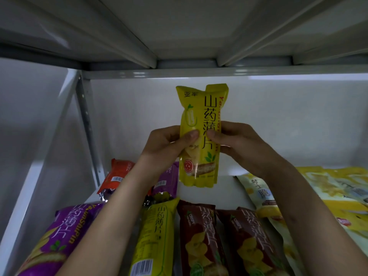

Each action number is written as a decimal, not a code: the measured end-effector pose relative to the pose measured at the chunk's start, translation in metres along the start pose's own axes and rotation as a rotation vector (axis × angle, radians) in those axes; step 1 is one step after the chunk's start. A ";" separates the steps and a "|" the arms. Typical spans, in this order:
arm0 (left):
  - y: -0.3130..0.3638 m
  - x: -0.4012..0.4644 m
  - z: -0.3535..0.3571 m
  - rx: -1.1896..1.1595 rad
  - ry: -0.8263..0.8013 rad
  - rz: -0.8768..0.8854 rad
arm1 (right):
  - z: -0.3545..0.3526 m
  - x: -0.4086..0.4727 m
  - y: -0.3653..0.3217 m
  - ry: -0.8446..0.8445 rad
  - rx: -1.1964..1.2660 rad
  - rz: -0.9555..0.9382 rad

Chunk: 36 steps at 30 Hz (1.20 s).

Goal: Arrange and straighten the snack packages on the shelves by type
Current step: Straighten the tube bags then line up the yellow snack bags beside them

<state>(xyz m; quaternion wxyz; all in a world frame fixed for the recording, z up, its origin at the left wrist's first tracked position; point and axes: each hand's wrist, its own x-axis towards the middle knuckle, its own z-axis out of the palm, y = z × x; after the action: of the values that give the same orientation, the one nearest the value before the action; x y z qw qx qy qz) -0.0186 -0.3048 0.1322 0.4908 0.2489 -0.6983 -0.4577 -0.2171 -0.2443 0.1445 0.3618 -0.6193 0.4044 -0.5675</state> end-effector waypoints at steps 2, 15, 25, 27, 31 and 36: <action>0.000 0.000 0.001 -0.017 -0.051 -0.027 | -0.002 0.001 0.001 0.050 0.020 -0.009; -0.007 -0.003 -0.002 0.137 -0.081 -0.138 | -0.008 0.002 0.017 -0.136 -0.080 0.130; -0.031 0.013 -0.053 0.892 -0.146 -0.296 | 0.010 0.016 0.069 0.197 -0.274 0.344; -0.040 0.015 -0.069 0.994 -0.121 -0.306 | 0.011 0.016 0.079 0.190 -0.324 0.368; -0.055 0.015 -0.077 1.109 -0.167 -0.397 | 0.009 0.015 0.088 0.115 -0.560 0.450; -0.063 0.009 -0.051 1.167 -0.287 -0.367 | 0.008 0.012 0.093 0.017 -0.874 0.593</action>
<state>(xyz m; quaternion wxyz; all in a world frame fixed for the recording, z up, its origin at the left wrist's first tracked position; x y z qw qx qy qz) 0.0183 -0.3606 0.0860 0.0890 0.5278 -0.8379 -0.1070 -0.2170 -0.2930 0.0645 0.2117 -0.5666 0.7641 -0.2242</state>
